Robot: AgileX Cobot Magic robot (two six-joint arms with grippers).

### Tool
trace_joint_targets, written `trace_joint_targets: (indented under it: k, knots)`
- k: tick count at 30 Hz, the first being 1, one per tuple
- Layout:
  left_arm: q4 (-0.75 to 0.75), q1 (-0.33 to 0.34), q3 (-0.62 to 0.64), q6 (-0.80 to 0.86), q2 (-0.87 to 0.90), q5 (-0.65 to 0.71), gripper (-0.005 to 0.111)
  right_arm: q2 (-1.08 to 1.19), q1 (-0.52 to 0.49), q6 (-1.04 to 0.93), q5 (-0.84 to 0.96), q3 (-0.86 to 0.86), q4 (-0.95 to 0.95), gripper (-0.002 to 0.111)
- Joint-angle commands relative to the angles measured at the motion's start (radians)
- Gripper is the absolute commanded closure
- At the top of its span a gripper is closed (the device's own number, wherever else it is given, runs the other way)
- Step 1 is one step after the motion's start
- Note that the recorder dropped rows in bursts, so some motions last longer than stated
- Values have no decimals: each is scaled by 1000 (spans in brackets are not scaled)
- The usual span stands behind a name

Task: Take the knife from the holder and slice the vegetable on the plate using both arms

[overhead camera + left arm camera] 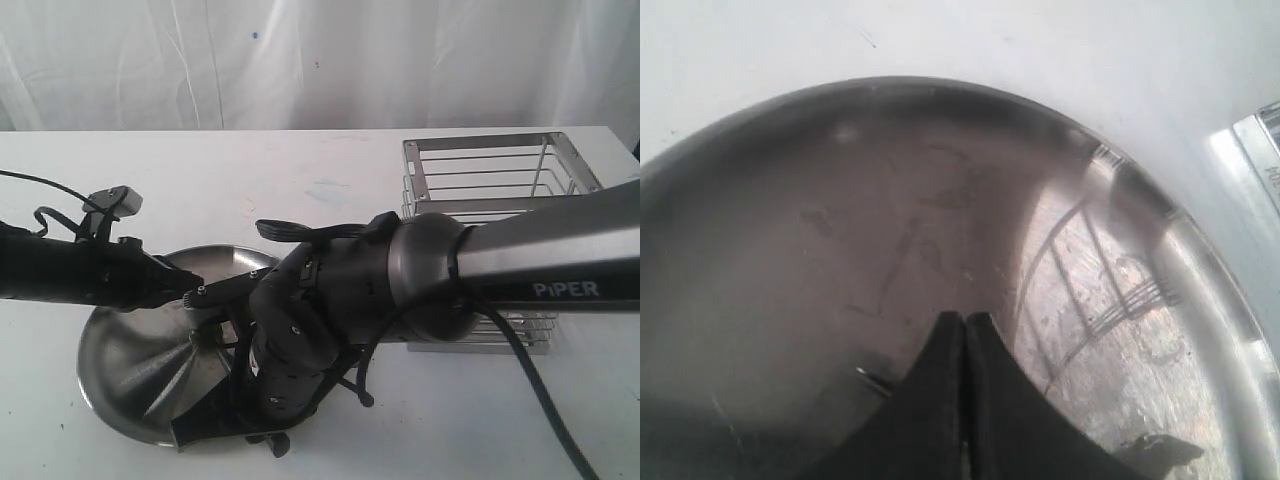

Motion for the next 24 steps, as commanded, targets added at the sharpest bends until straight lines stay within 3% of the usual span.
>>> trace_joint_targets:
  k: [1,15,24]
  knots:
    - [-22,-1,-3,2,11,36,107,8,-2,9,23,2,5,108]
    - [-22,-32,-3,2,83,13,107,8,-2,9,43,2,5,108]
    - [-22,-32,3,-34,96,-32,107,8,-2,9,153,2,5,108]
